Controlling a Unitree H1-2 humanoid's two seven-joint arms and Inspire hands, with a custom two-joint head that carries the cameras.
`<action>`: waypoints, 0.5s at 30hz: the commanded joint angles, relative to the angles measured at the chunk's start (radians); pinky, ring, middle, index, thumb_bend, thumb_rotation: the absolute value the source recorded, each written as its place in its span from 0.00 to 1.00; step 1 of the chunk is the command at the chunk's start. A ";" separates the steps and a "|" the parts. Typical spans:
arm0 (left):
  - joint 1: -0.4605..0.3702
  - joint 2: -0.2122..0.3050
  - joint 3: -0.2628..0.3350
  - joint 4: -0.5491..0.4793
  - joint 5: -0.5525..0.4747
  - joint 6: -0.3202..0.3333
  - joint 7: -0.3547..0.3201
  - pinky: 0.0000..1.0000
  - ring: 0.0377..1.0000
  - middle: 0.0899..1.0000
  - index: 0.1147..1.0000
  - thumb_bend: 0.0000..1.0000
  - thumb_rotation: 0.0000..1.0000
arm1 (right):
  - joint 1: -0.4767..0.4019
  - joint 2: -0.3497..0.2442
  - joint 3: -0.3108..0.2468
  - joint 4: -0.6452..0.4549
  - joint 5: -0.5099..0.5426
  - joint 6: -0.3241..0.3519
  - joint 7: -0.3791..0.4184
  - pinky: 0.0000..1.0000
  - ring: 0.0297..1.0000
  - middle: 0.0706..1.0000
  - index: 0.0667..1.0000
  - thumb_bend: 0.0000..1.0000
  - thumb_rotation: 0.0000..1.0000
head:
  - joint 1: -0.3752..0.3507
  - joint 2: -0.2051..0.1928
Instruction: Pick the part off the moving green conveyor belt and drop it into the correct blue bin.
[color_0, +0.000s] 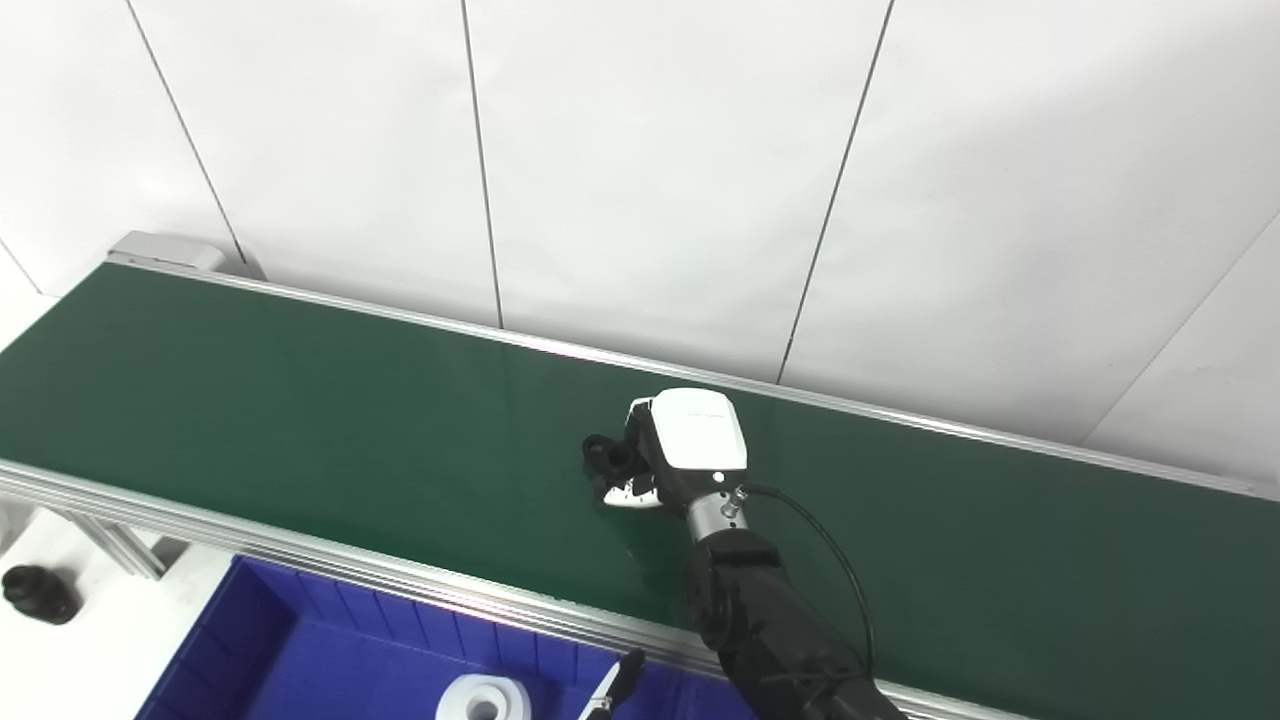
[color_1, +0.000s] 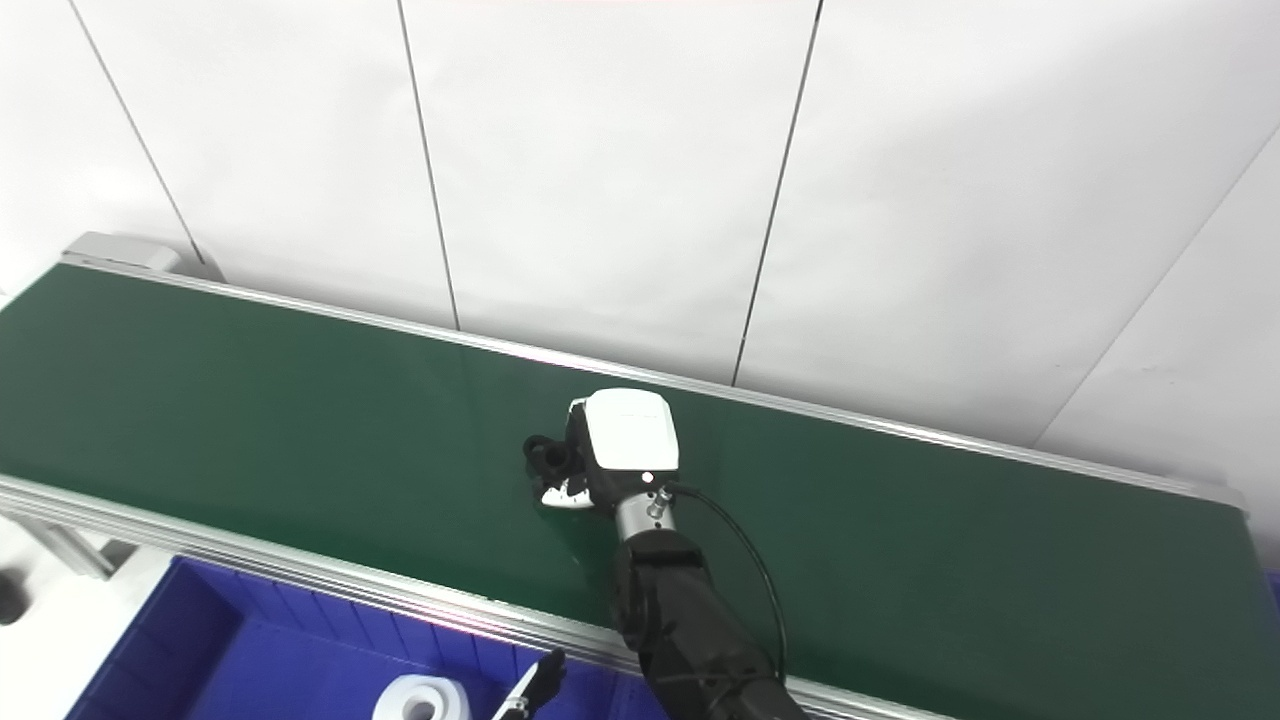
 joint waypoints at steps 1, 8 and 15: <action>0.037 -0.054 -0.080 -0.029 0.024 -0.009 -0.026 0.86 1.00 1.00 1.00 0.84 0.78 | 0.035 0.015 0.027 0.020 -0.005 0.004 0.043 0.09 0.13 0.19 0.44 0.50 0.15 | -0.006 0.001; 0.029 -0.047 -0.072 -0.035 0.014 -0.002 -0.028 0.85 1.00 1.00 1.00 0.84 0.78 | 0.086 -0.008 0.012 -0.116 -0.001 0.020 0.021 0.10 0.13 0.19 0.43 0.50 0.16 | -0.040 0.005; 0.005 -0.034 -0.053 -0.013 -0.018 -0.021 -0.032 0.91 1.00 1.00 1.00 0.84 0.79 | 0.137 -0.062 0.002 -0.394 -0.042 0.065 0.090 0.09 0.12 0.16 0.43 0.50 0.16 | -0.084 0.012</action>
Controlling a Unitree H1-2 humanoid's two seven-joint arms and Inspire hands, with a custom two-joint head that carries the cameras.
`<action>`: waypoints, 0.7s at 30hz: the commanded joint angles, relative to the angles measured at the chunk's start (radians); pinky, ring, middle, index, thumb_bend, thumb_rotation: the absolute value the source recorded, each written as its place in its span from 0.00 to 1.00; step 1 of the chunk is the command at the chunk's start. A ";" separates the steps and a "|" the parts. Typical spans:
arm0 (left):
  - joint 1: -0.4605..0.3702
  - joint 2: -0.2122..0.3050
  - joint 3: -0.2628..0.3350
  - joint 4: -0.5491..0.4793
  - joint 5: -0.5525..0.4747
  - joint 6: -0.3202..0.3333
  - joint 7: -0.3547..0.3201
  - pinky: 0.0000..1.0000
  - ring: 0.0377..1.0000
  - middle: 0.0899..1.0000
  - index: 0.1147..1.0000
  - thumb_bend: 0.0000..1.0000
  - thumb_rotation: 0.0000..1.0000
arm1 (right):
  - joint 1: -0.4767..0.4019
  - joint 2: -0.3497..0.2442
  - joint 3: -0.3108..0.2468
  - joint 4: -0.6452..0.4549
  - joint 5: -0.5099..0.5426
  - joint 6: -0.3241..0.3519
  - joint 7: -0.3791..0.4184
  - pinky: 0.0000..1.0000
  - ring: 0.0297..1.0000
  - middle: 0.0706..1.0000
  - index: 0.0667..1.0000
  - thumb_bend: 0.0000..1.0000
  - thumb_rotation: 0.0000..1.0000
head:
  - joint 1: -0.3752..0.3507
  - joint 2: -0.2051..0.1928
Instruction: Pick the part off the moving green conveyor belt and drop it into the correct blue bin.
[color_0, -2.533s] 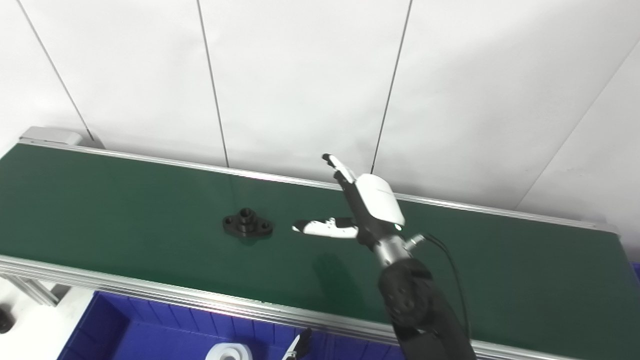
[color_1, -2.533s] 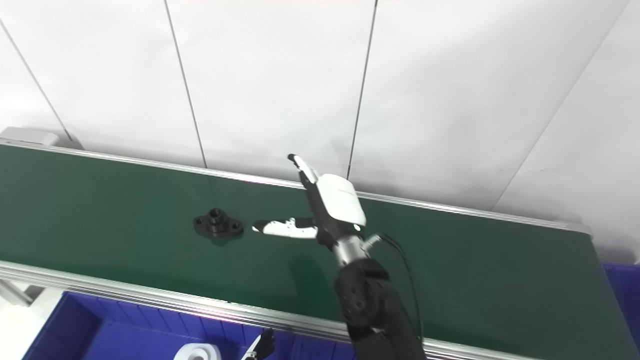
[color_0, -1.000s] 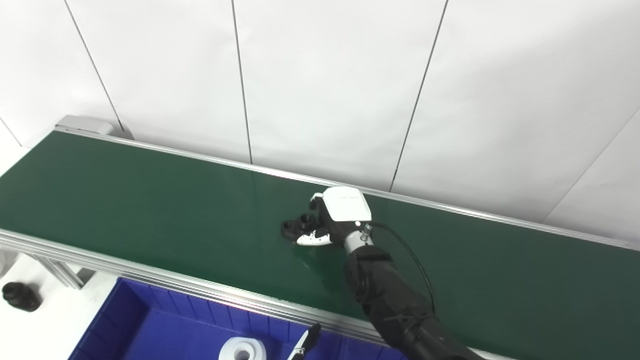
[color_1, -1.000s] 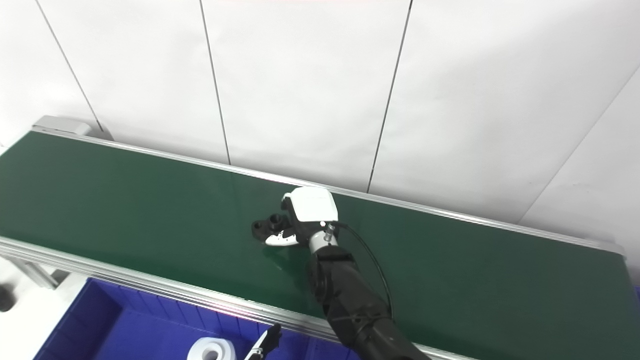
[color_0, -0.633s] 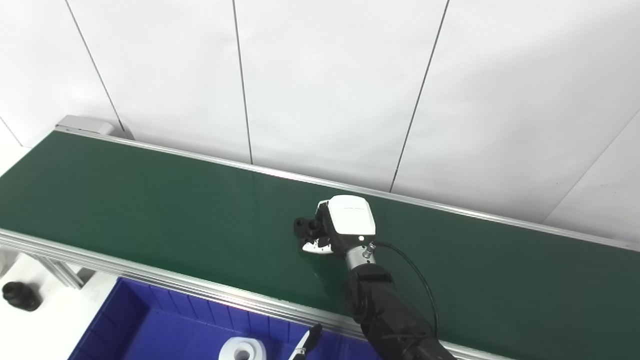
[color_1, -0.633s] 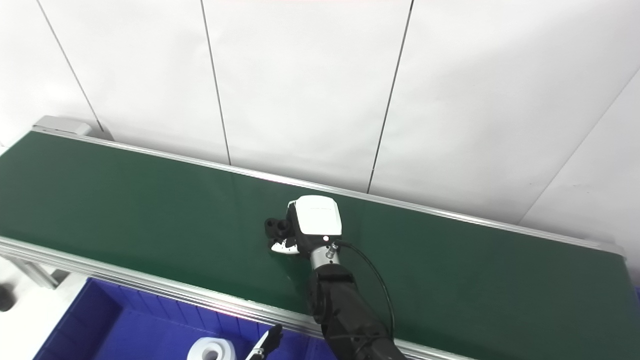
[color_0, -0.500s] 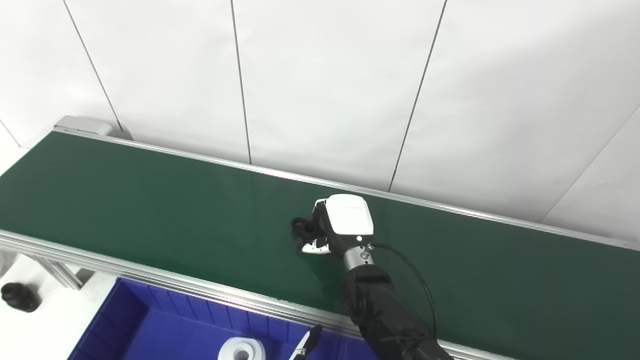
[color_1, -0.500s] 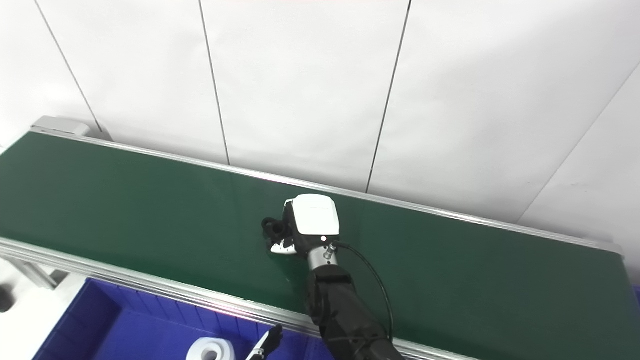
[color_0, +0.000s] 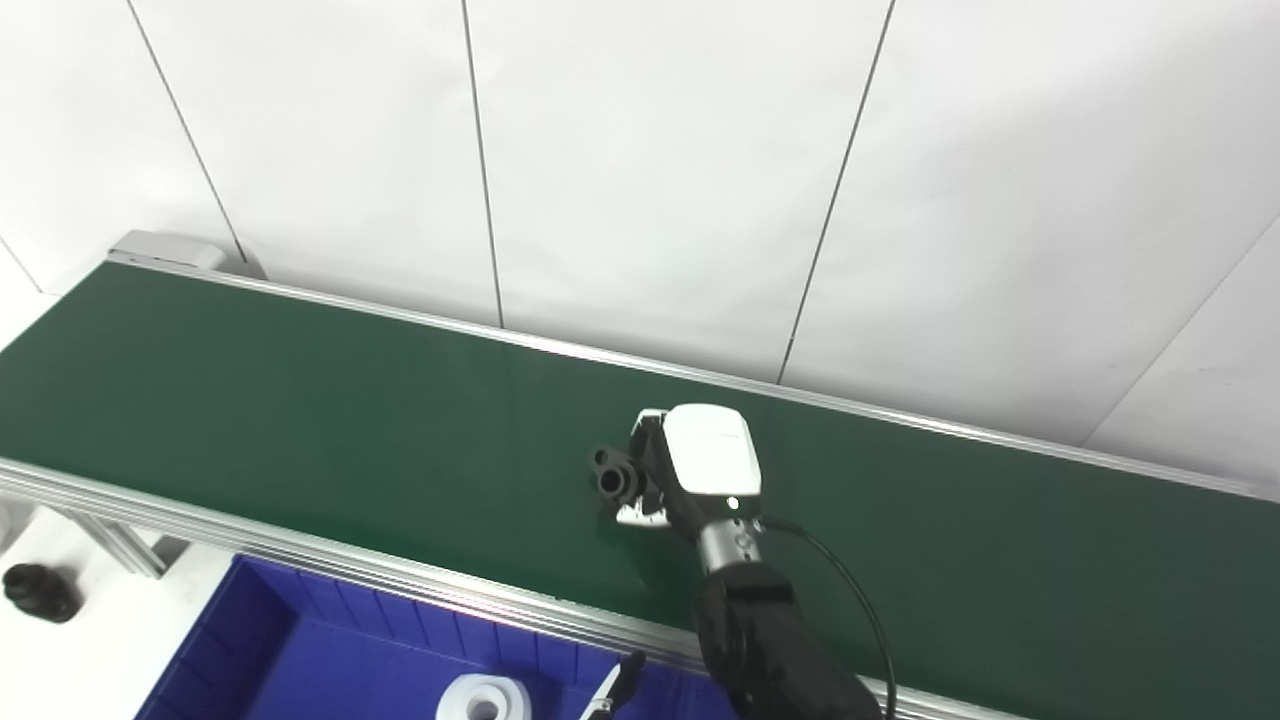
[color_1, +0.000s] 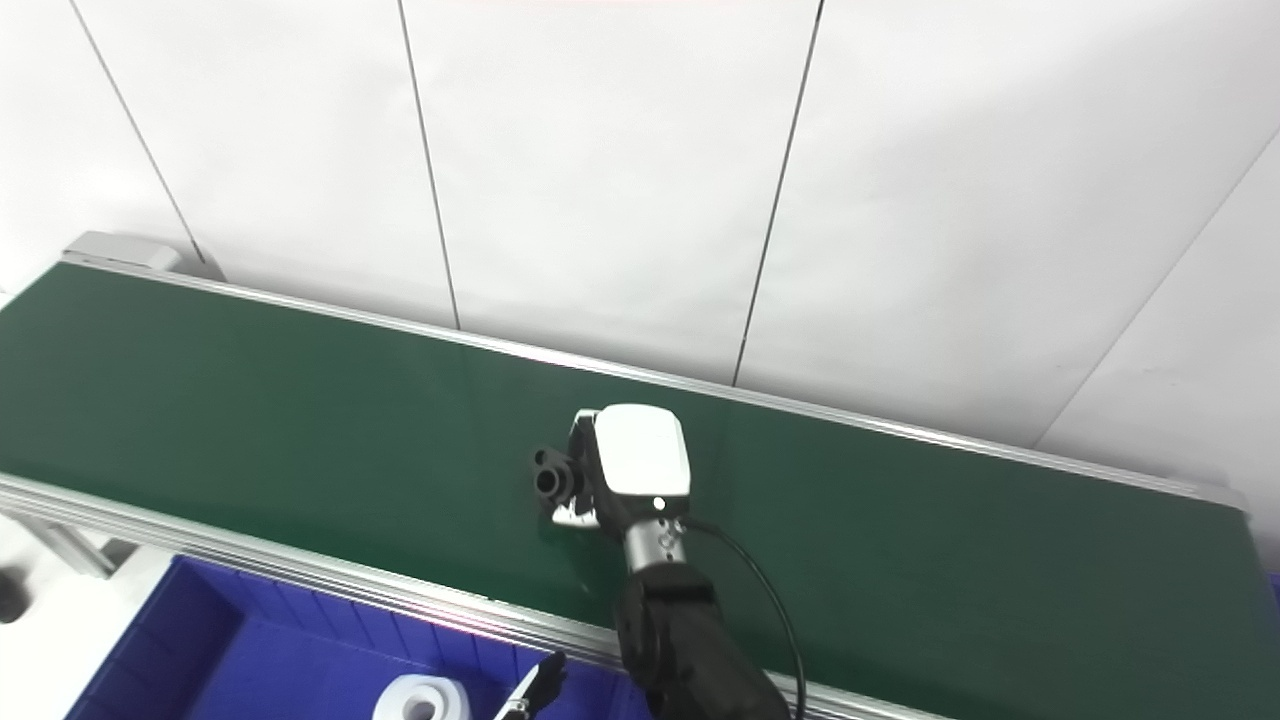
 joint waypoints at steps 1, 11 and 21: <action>0.006 -0.034 -0.048 -0.012 -0.015 -0.026 -0.033 0.92 1.00 1.00 1.00 0.84 0.79 | -0.025 -0.002 -0.006 -0.109 -0.032 0.035 0.033 0.09 0.12 0.16 0.43 0.50 0.16 | -0.015 0.003; -0.009 0.006 0.007 -0.045 -0.074 0.006 -0.060 0.96 1.00 1.00 1.00 0.87 0.77 | 0.047 -0.027 -0.052 -0.543 -0.126 0.133 0.259 0.09 0.11 0.15 0.43 0.50 0.16 | -0.166 0.076; 0.000 0.068 0.083 -0.164 -0.115 0.103 -0.104 0.98 0.99 1.00 1.00 0.80 0.86 | 0.235 -0.024 -0.098 -0.882 -0.298 0.190 0.455 0.10 0.13 0.17 0.44 0.50 0.15 | -0.349 0.164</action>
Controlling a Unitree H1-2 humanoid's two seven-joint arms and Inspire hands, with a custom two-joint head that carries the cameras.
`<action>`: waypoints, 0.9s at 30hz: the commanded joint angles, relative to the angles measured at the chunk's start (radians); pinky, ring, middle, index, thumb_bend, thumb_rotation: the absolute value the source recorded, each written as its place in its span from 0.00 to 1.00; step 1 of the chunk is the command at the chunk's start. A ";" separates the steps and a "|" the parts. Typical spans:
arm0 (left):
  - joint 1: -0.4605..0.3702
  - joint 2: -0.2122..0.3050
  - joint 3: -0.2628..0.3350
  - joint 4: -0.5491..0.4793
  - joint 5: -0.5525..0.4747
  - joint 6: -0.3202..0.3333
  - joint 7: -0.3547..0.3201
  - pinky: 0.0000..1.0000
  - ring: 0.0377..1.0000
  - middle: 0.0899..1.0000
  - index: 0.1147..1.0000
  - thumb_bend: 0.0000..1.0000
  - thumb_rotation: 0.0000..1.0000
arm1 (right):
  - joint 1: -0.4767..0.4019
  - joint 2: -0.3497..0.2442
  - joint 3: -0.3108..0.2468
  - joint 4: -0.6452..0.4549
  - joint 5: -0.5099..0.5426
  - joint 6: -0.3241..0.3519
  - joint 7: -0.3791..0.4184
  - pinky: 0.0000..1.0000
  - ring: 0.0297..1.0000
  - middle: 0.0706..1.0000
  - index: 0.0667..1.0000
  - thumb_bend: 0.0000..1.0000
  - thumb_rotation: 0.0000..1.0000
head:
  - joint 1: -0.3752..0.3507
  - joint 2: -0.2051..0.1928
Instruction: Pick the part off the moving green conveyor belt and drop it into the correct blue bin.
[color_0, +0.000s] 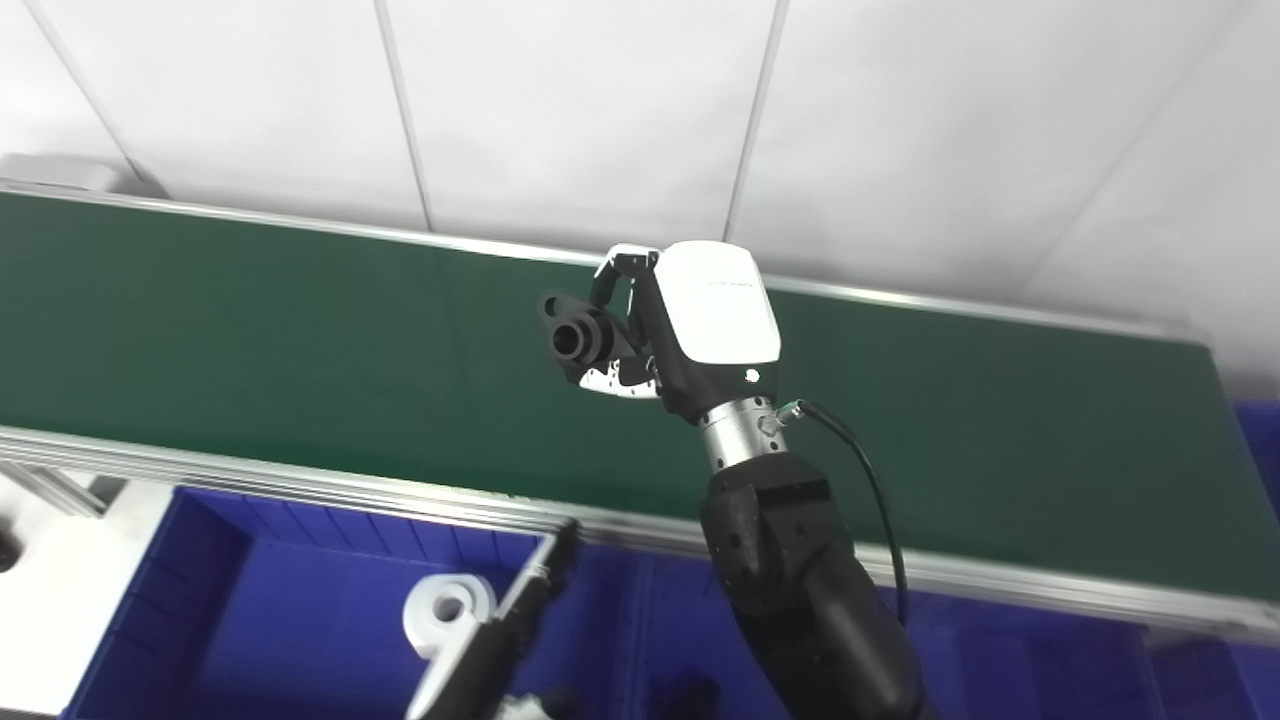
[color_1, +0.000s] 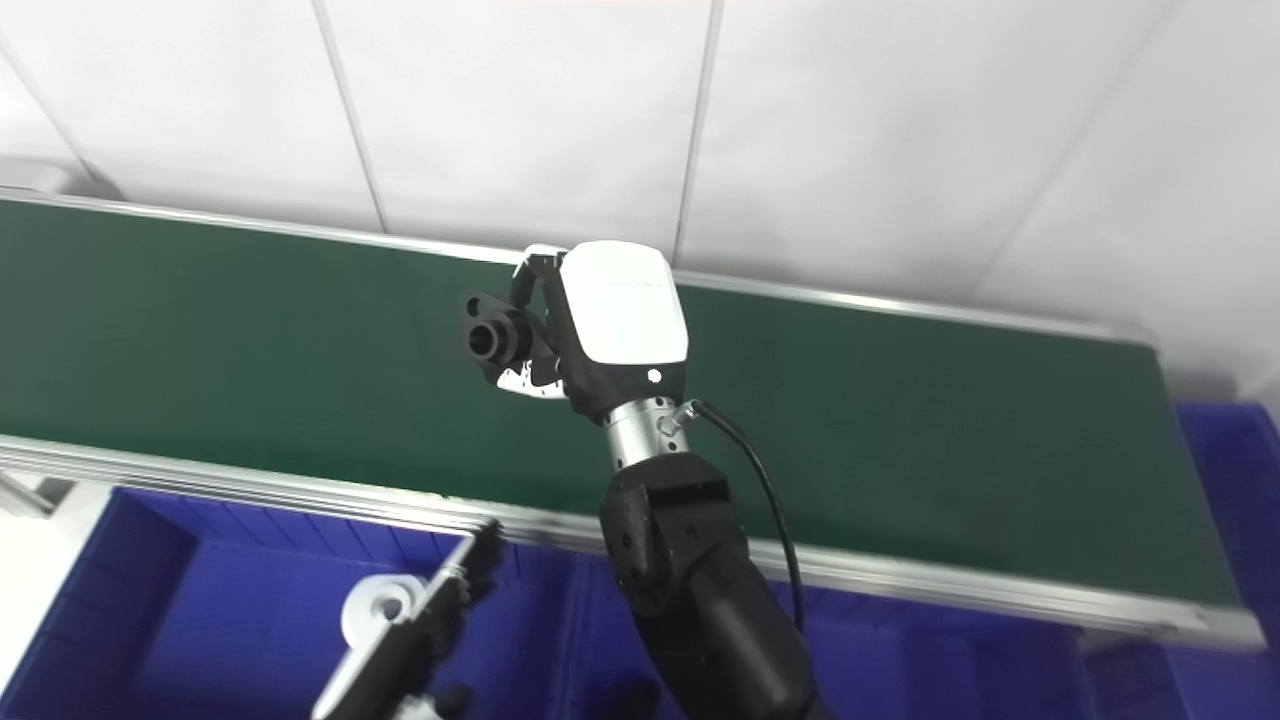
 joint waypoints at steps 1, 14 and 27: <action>0.008 0.008 0.017 -0.046 -0.032 -0.003 -0.009 0.99 1.00 1.00 1.00 0.80 0.87 | 0.035 0.010 -0.009 -0.092 -0.066 0.008 0.031 0.10 0.13 0.17 0.44 0.50 0.15 | -0.049 0.026; -0.031 0.068 0.128 -0.165 -0.138 0.136 -0.065 1.00 1.00 1.00 1.00 0.81 0.91 | 0.471 0.058 -0.027 -0.336 -0.247 -0.052 0.118 0.09 0.12 0.17 0.44 0.50 0.15 | -0.210 0.145; -0.056 0.068 0.166 -0.165 -0.190 0.191 -0.093 1.00 1.00 1.00 1.00 0.85 0.91 | 0.780 0.085 -0.136 -0.297 -0.311 -0.035 0.129 0.12 0.15 0.20 0.45 0.50 0.15 | -0.272 0.134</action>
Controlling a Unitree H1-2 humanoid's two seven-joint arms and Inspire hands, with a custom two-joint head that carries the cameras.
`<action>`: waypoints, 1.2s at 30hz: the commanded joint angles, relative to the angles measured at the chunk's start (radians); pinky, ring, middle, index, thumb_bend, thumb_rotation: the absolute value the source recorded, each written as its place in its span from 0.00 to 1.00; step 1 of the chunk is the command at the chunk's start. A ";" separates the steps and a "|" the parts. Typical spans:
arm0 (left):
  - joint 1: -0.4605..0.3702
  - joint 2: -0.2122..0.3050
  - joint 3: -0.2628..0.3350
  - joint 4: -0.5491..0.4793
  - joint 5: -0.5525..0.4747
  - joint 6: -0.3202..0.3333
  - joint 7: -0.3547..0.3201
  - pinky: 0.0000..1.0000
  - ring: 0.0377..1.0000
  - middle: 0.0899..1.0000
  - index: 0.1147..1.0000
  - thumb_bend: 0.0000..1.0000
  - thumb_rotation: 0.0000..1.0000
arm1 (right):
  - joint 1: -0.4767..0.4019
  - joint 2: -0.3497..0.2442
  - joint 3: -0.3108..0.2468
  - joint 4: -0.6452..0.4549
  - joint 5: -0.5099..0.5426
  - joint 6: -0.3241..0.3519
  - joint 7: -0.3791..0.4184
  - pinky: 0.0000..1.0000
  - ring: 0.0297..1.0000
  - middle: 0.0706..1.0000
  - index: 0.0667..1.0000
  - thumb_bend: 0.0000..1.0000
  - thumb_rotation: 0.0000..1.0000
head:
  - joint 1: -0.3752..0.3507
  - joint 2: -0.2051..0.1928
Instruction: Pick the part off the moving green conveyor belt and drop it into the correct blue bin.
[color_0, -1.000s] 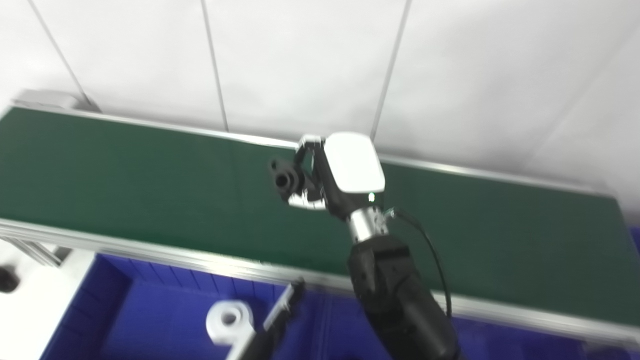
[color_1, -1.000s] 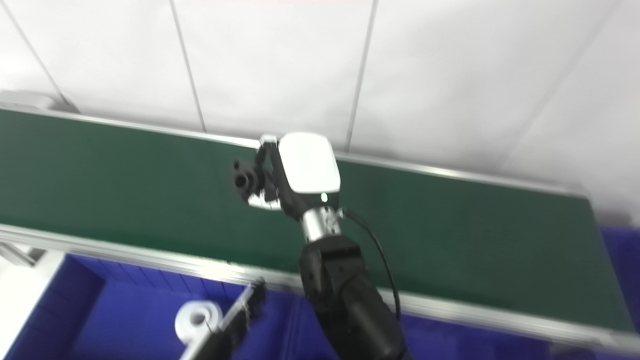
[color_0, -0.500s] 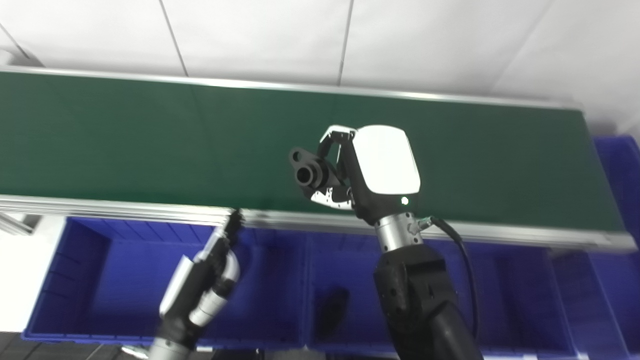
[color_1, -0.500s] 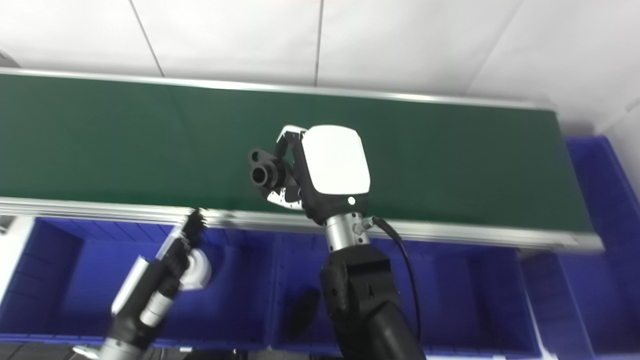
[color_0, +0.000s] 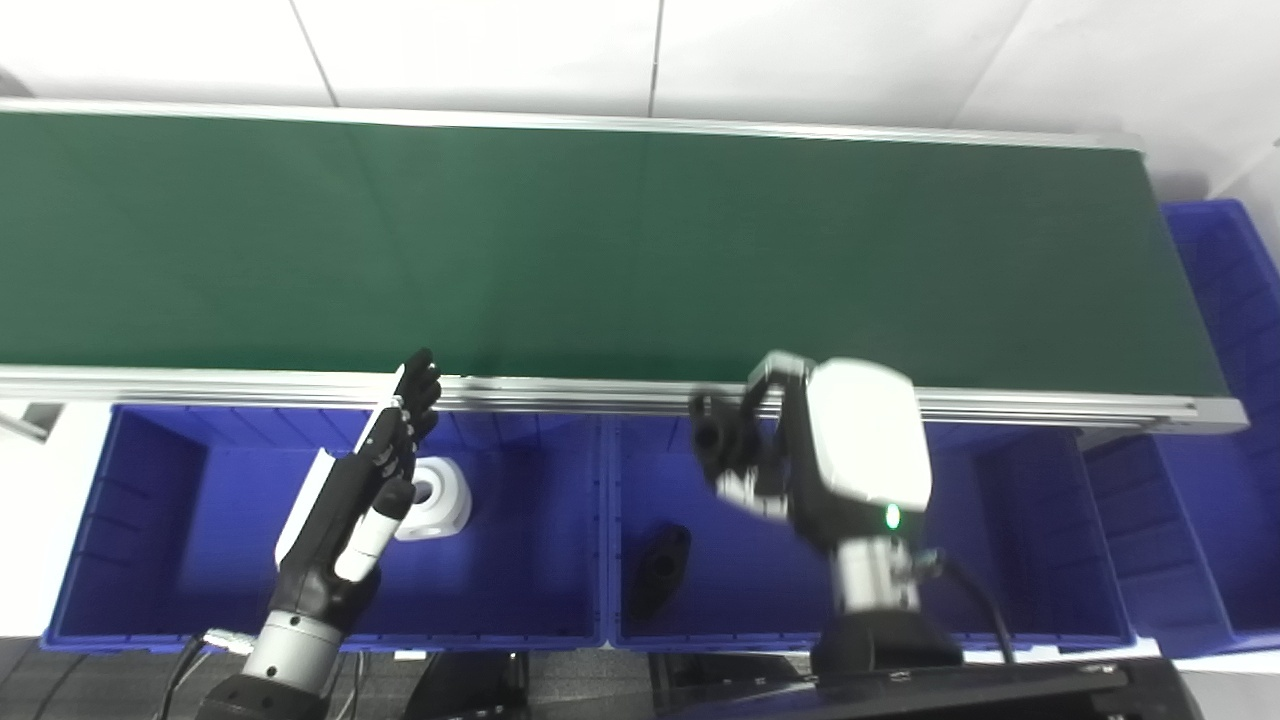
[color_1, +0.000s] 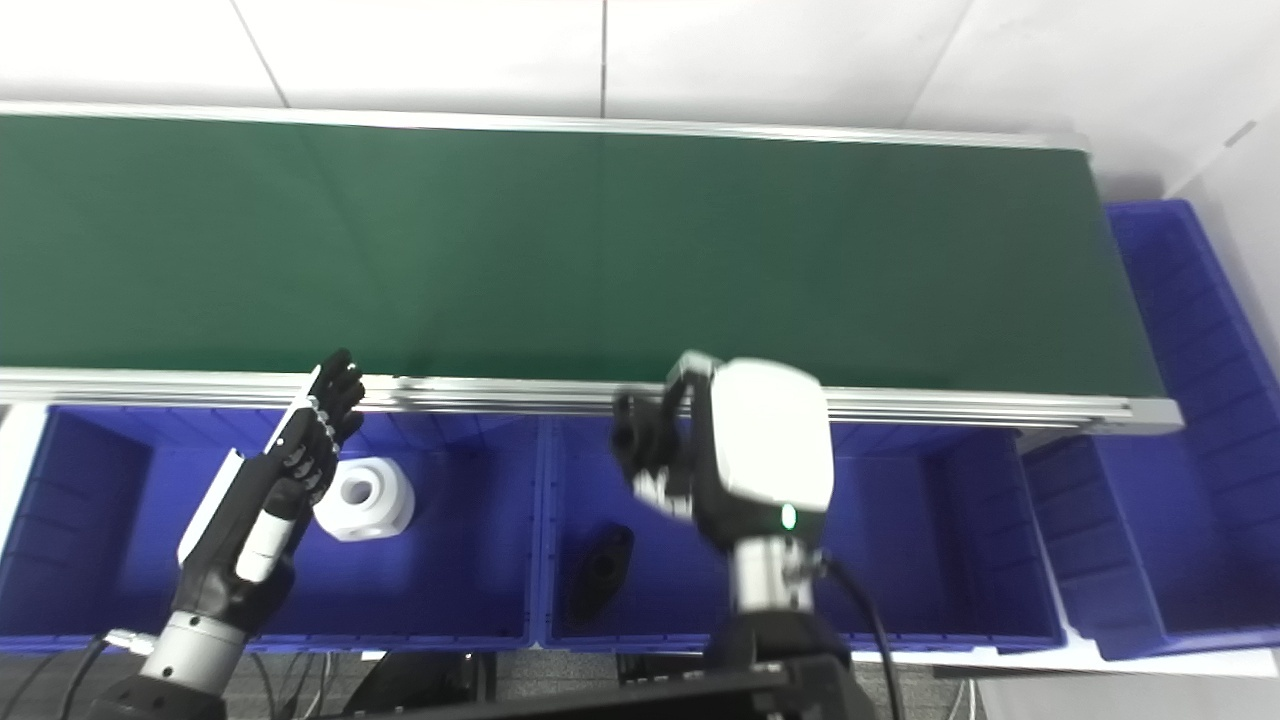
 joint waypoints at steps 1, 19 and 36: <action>-0.007 0.000 0.004 -0.022 -0.027 -0.006 -0.013 1.00 1.00 1.00 1.00 0.86 0.90 | 0.009 0.048 -0.016 -0.014 -0.049 0.002 0.094 0.14 0.18 0.25 0.45 0.50 0.15 | 0.000 -0.003; 0.007 -0.013 -0.001 -0.023 0.025 -0.028 -0.005 1.00 1.00 1.00 1.00 0.83 0.92 | -0.005 0.132 -0.210 0.058 -0.265 -0.016 0.320 0.47 0.57 0.66 0.75 0.96 0.65 | 0.033 -0.010; 0.033 -0.005 -0.002 0.026 0.017 -0.081 -0.029 1.00 1.00 1.00 1.00 0.82 0.88 | 0.049 0.132 -0.171 0.054 -0.099 -0.036 0.248 0.78 0.82 0.86 0.87 0.94 0.99 | 0.120 -0.086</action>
